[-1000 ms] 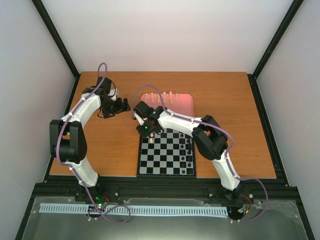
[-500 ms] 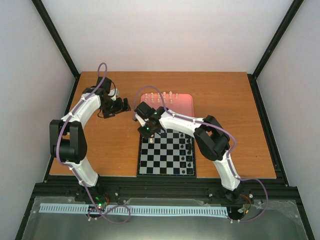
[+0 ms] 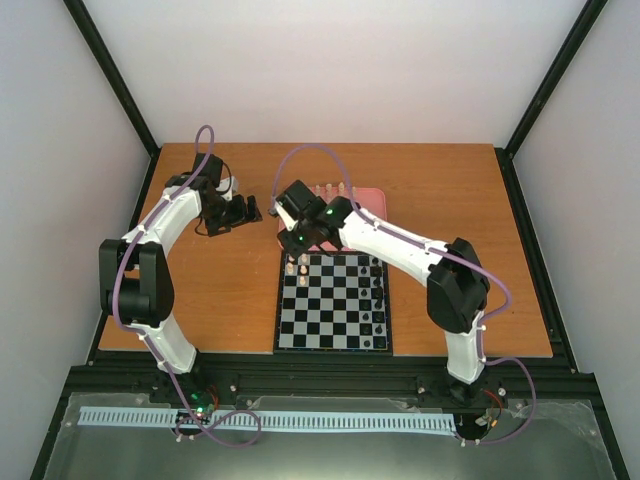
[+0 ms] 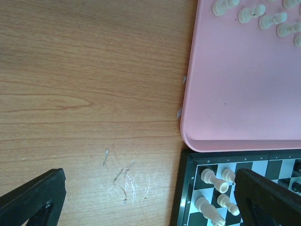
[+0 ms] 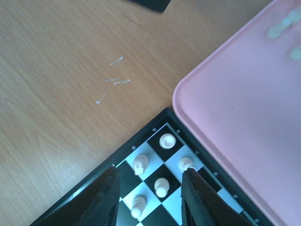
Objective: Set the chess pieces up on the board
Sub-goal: Place the chess piece on the chessboard, then pick up the chess piece from the storage box.
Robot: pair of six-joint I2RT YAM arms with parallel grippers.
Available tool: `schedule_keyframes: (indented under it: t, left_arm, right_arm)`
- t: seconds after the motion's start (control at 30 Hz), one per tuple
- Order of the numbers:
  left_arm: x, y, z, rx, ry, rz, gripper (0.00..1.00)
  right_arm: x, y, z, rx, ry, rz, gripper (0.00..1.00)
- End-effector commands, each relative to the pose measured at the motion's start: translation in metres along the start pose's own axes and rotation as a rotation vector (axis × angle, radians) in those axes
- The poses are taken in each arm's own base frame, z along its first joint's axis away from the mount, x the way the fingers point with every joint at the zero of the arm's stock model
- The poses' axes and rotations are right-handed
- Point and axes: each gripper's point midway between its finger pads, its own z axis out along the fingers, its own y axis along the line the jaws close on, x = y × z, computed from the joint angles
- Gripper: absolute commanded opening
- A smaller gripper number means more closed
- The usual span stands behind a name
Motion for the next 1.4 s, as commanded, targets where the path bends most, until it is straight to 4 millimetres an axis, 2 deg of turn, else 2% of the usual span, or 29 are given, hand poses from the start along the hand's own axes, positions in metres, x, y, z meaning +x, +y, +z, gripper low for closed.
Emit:
schedule_keyframes:
  t: [0.0,0.13,0.3,0.47,0.53,0.57,0.8,1.1,1.23,1.37]
  left_arm:
    - [-0.007,-0.002,-0.004,0.018,-0.026,-0.01,1.0]
    - [-0.007,-0.003,-0.005,0.021,-0.022,-0.008,1.0]
    - [-0.007,-0.003,-0.004,0.021,-0.019,-0.006,1.0]
    - [-0.007,-0.002,0.0,0.019,-0.005,-0.01,1.0]
    - [-0.007,-0.002,0.001,0.018,-0.003,-0.01,1.0]
    - [-0.007,-0.001,0.003,0.018,0.0,-0.013,1.0]
    - [-0.008,0.0,0.008,0.014,0.016,-0.016,1.0]
    - [-0.01,0.0,0.014,0.017,0.023,-0.017,1.0]
    - [-0.013,-0.001,0.012,0.017,0.012,-0.013,1.0]
    - [-0.013,-0.001,0.012,0.016,0.011,-0.01,1.0]
  right_arm:
    - [-0.024,-0.041,-0.027,0.095,-0.051,0.077,0.4]
    - [-0.027,-0.11,-0.024,0.19,-0.028,0.224,0.51]
    - [-0.024,-0.201,-0.012,0.257,-0.022,0.425,0.51]
    - [-0.012,-0.254,0.015,0.313,0.022,0.476,0.49]
    - [-0.005,-0.264,0.027,0.327,0.049,0.47,0.49]
    - [-0.011,-0.269,0.027,0.33,0.034,0.467,0.49]
    - [-0.001,-0.292,0.048,0.33,0.05,0.506,0.46]
    - [0.001,-0.305,0.072,0.295,0.057,0.491,0.45]
    - [0.003,-0.312,0.078,0.293,0.046,0.509,0.41]
    - [0.0,-0.317,0.083,0.277,0.024,0.519,0.41]
